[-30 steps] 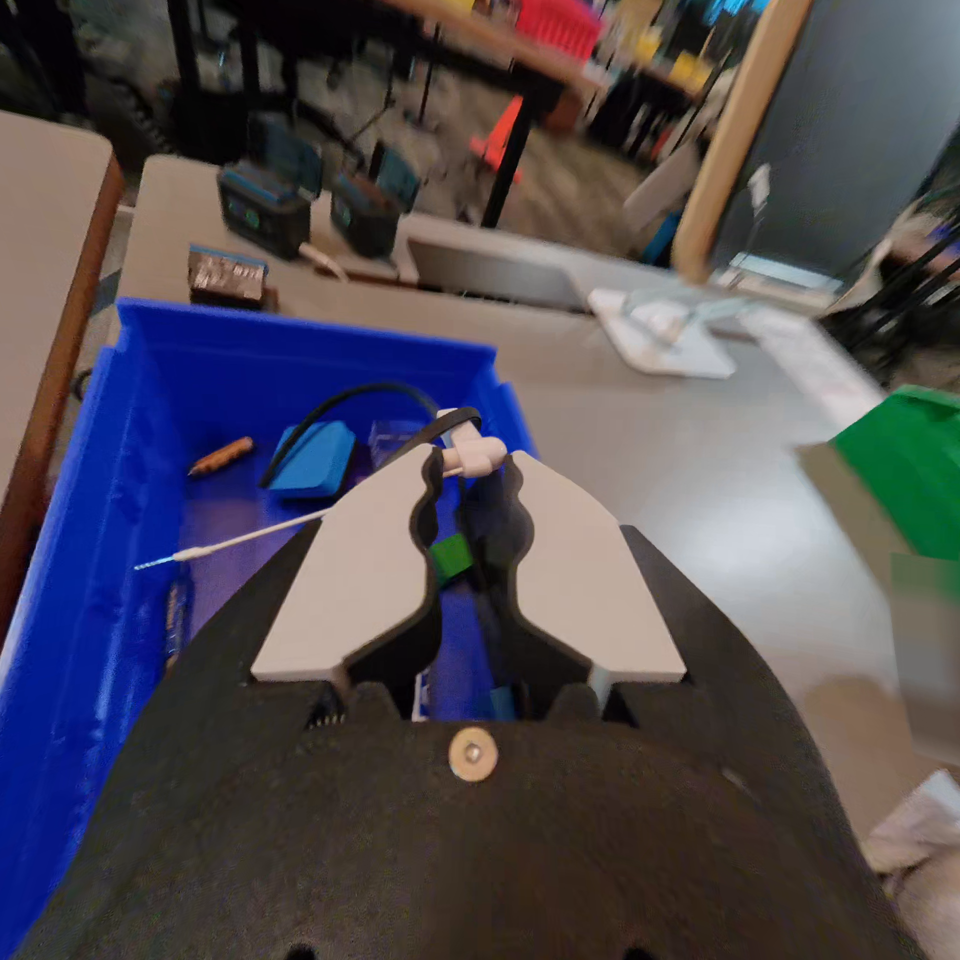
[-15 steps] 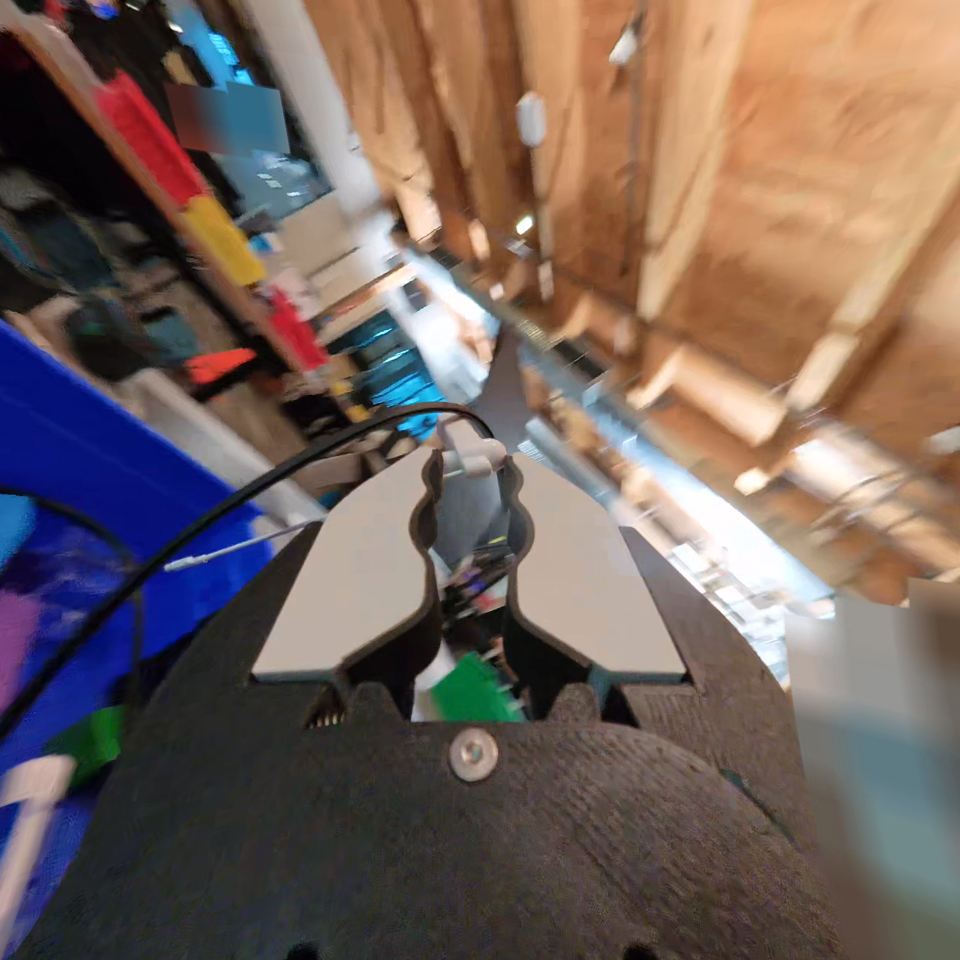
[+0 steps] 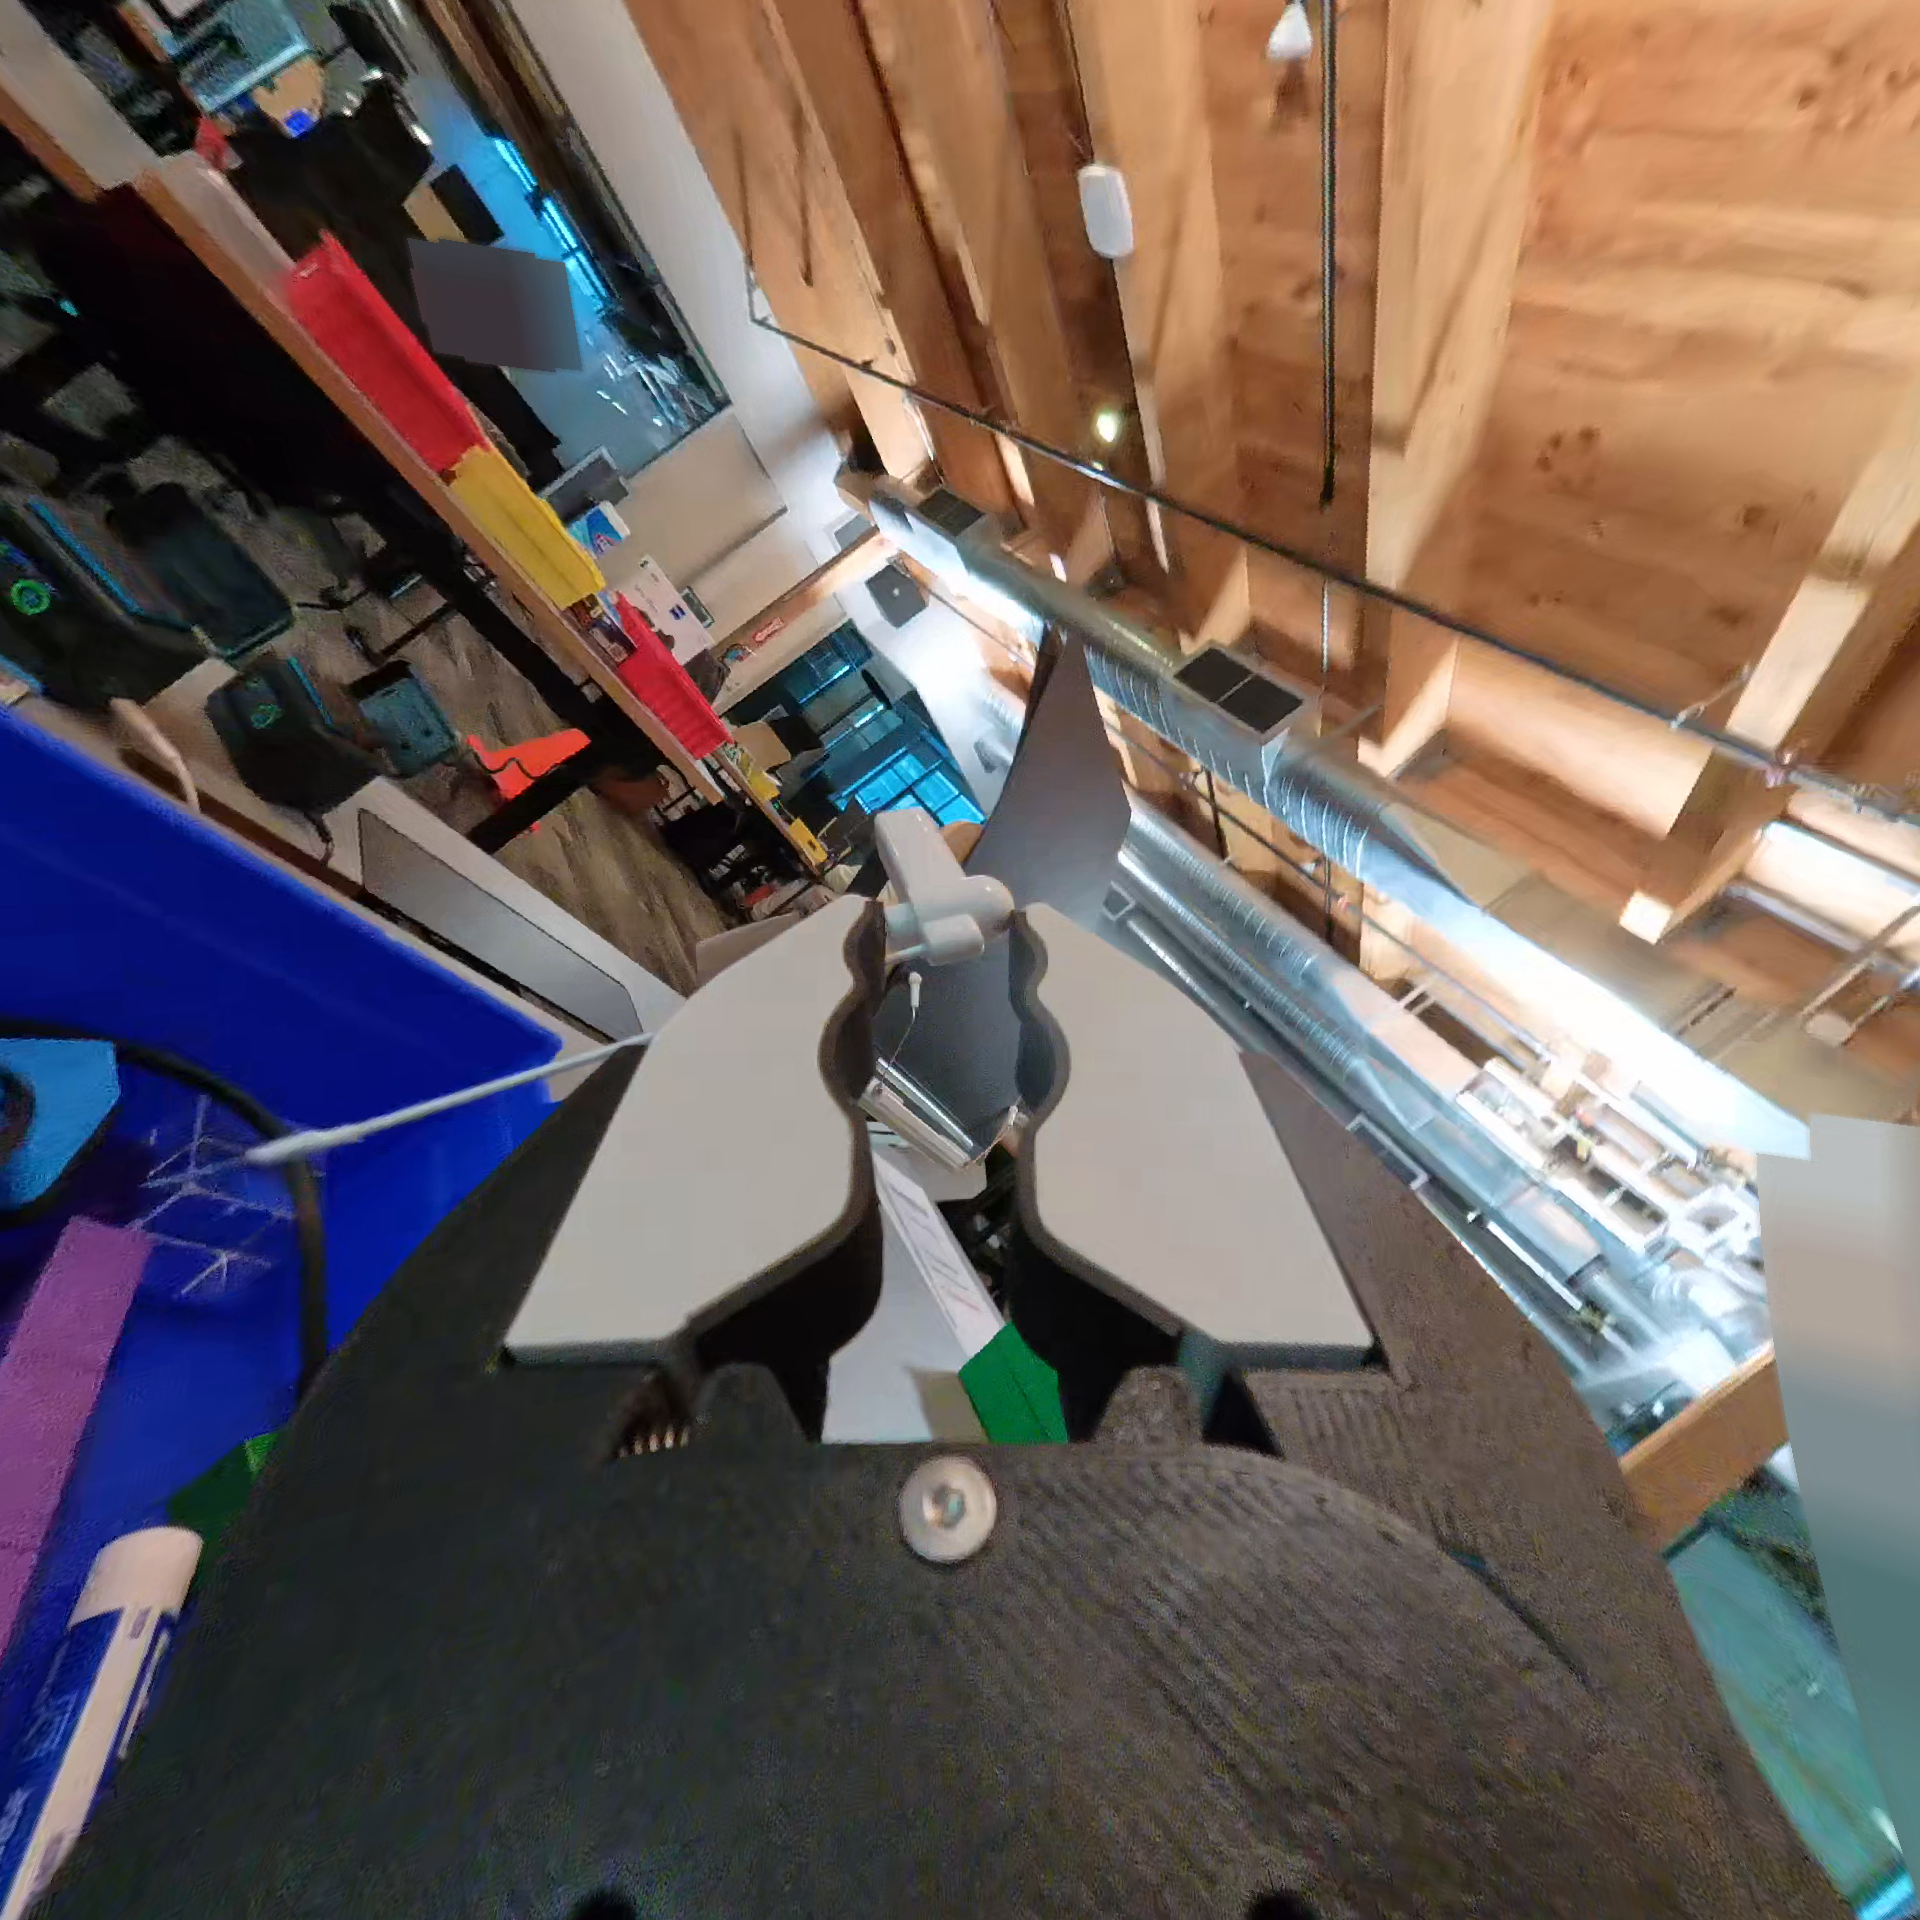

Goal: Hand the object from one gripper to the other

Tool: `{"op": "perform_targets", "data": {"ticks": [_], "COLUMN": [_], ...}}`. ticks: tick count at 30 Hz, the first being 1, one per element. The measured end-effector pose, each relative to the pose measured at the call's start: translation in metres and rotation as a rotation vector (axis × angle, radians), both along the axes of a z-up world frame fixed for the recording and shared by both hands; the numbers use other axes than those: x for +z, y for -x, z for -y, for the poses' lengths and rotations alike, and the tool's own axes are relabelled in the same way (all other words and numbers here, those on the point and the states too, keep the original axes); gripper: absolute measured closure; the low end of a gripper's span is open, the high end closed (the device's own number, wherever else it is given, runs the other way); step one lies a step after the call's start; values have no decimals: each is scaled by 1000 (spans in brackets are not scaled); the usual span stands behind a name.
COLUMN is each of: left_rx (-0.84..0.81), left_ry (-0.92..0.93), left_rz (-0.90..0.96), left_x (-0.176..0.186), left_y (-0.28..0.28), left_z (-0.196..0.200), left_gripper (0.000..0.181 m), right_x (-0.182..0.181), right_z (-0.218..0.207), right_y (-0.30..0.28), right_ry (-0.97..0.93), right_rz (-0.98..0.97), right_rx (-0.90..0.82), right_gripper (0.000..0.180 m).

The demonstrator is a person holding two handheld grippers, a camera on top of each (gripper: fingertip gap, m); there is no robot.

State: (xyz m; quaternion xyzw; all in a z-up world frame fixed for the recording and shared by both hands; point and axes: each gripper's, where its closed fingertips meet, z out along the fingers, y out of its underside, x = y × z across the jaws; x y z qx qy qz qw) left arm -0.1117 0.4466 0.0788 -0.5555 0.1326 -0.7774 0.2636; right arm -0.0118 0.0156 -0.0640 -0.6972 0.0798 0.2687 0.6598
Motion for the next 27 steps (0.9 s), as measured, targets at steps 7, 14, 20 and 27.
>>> {"op": "perform_targets", "data": {"ticks": [7, 14, 20, 27], "left_rx": [-60, -340, -774, -1267], "left_ry": [-93, -203, -245, -14], "left_rz": [15, 20, -17, -108], "left_x": [27, 45, 26, -47], "left_y": [-8, -61, -116, -145], "left_z": [30, 122, 261, 404], "left_gripper": [158, 159, 158, 158], "right_x": [0, 1, 26, 49], "right_z": [0, 2, 19, 50], "right_y": [1, -2, -8, -28], "right_ry": [-2, 1, -138, -250], "right_rz": [-2, 58, 196, 532], "right_rx": [2, -15, -1, -110], "right_gripper": [138, 139, 138, 157]}}
